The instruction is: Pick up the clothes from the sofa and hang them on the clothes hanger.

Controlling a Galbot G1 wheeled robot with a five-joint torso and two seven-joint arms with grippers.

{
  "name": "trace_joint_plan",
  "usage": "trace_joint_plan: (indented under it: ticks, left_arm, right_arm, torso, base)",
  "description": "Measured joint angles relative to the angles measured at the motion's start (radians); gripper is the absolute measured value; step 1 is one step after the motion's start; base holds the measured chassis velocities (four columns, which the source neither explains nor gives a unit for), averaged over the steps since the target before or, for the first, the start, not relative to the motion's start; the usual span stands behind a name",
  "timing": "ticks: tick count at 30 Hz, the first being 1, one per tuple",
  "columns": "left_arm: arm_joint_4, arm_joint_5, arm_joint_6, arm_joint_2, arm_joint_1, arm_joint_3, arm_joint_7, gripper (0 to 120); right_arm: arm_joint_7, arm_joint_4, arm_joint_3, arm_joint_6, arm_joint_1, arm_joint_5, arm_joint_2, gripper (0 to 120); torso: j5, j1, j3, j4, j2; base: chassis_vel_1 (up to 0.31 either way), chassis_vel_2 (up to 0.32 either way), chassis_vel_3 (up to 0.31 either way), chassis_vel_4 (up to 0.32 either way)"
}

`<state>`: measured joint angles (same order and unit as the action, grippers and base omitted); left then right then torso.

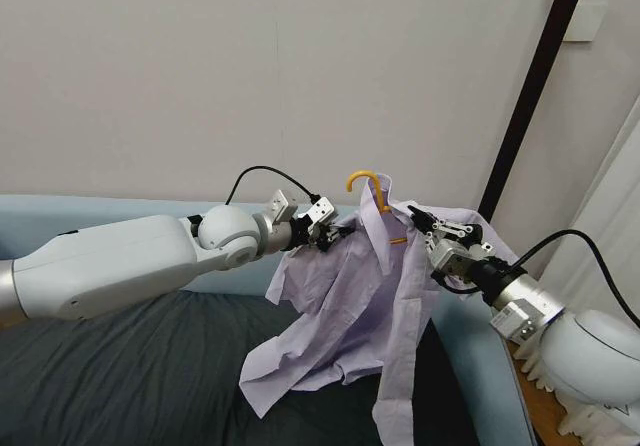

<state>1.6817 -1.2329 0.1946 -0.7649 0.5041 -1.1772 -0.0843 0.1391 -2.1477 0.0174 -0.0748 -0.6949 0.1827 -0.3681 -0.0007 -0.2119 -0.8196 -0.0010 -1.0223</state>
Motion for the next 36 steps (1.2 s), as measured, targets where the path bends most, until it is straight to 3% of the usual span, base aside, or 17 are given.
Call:
trace_joint_plan:
  ticks: [9, 16, 20, 24, 26, 28, 30, 31, 34, 36]
  left_arm:
    - [0.039, -0.084, 0.067, 0.025, -0.008, 0.026, 0.090, 0]
    - [0.066, -0.134, 0.096, 0.025, -0.013, 0.054, 0.141, 0]
    - [0.069, -0.139, 0.098, 0.030, -0.016, 0.061, 0.147, 0]
    - [0.071, -0.132, 0.096, 0.043, -0.021, 0.066, 0.141, 0]
    - [0.071, -0.129, 0.094, 0.044, -0.022, 0.066, 0.138, 0]
    - [0.066, -0.107, 0.084, 0.046, -0.021, 0.068, 0.117, 0]
    - [0.063, -0.101, 0.082, 0.046, -0.020, 0.068, 0.112, 0]
    - [0.054, -0.089, 0.076, 0.046, -0.017, 0.068, 0.100, 0]
    - [0.023, -0.052, 0.056, 0.047, -0.012, 0.061, 0.065, 0]
    - [0.017, -0.046, 0.053, 0.049, -0.011, 0.059, 0.058, 0]
  right_arm:
    - [-0.004, 0.039, -0.016, 0.040, -0.010, 0.278, -0.033, 0]
    - [-0.056, 0.034, -0.003, 0.077, -0.024, 0.354, -0.045, 0]
    - [-0.070, 0.021, 0.008, 0.072, -0.041, 0.325, -0.044, 0]
    - [-0.068, -0.021, 0.019, -0.013, -0.091, 0.089, -0.028, 16]
    - [-0.047, -0.030, 0.024, -0.036, -0.099, 0.044, -0.026, 19]
    - [0.112, -0.096, 0.056, -0.177, -0.142, -0.239, -0.024, 31]
    - [0.135, -0.115, 0.058, -0.204, -0.147, -0.301, -0.021, 32]
    - [0.175, -0.174, 0.051, -0.266, -0.165, -0.479, -0.007, 39]
    - [0.189, -0.265, 0.024, -0.283, -0.192, -0.714, 0.014, 52]
    - [0.187, -0.280, 0.020, -0.279, -0.195, -0.743, 0.016, 54]
  torso:
    - [-0.0001, 0.000, 0.000, -0.0002, 0.000]
    - [0.0000, 0.000, 0.000, -0.0004, 0.000]
    - [-0.0001, 0.000, 0.000, -0.0003, 0.000]
    - [-0.0001, 0.000, 0.000, -0.0002, 0.000]
    - [-0.0002, 0.000, 0.000, -0.0002, 0.000]
    - [0.0003, 0.000, 0.000, -0.0003, 0.000]
    - [0.0003, 0.000, 0.000, -0.0004, 0.000]
    - [-0.0002, 0.000, 0.000, -0.0004, 0.000]
    - [-0.0002, 0.000, 0.000, -0.0005, 0.000]
    - [-0.0002, 0.000, 0.000, -0.0006, 0.000]
  base:
    - [0.000, 0.000, 0.000, 0.000]
    - [0.000, 0.000, 0.000, 0.000]
    - [0.000, 0.000, 0.000, 0.000]
    - [0.000, 0.000, 0.000, 0.000]
    - [0.000, 0.000, 0.000, 0.000]
    - [0.000, 0.000, 0.000, 0.000]
    - [0.000, 0.000, 0.000, 0.000]
    - [0.000, 0.000, 0.000, 0.000]
    - [0.000, 0.000, 0.000, 0.000]
    - [0.000, 0.000, 0.000, 0.000]
